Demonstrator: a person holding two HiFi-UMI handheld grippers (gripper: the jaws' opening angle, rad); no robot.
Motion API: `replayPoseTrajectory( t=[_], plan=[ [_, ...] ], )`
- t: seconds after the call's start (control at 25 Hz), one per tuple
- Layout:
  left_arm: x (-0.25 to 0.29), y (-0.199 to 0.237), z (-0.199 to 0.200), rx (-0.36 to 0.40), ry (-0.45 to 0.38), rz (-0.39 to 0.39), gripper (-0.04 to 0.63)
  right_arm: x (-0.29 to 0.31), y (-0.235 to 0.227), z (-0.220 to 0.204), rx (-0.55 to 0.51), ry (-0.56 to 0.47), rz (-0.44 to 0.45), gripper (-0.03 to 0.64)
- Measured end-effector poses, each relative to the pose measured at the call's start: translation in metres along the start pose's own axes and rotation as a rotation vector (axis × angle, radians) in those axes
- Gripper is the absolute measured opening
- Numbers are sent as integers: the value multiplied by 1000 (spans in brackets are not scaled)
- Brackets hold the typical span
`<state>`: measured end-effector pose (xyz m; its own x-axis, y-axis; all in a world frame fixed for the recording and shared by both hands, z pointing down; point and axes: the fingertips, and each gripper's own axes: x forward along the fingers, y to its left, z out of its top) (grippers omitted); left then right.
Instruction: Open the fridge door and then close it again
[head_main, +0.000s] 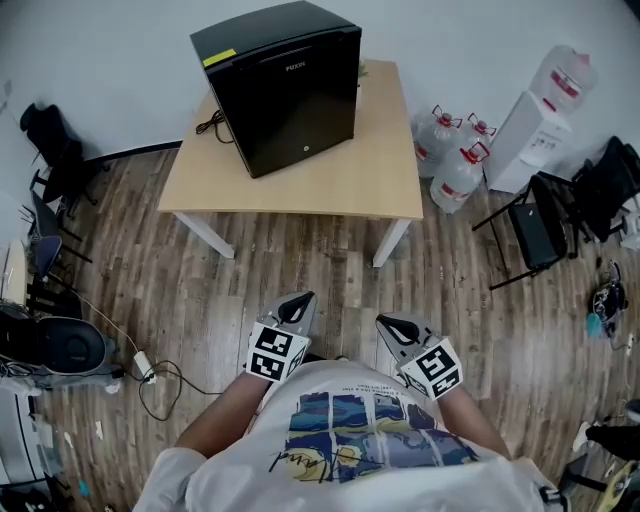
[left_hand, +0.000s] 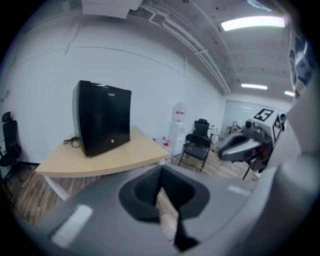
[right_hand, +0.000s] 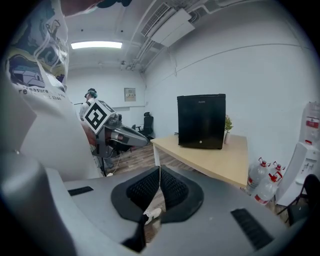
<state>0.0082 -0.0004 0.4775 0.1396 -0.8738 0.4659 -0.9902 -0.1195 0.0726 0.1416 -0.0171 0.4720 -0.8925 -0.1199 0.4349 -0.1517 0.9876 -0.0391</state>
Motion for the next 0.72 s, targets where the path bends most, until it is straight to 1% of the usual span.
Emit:
replayPoseTrajectory(
  t=[0.16, 0.36, 0.52, 0.72],
  plan=[
    [5, -3, -1, -7, 7, -1, 8, -9, -6, -4, 0, -1, -24, 15],
    [15, -19, 4, 79, 26, -15, 8, -18, -10, -8, 9, -4, -43, 15],
    [21, -31, 5, 75, 28, -45, 8, -27, -13, -16, 24, -5, -64, 14],
    [19, -44, 8, 113, 43, -50, 8, -40, -13, -26, 50, -2, -76, 14]
  ],
)
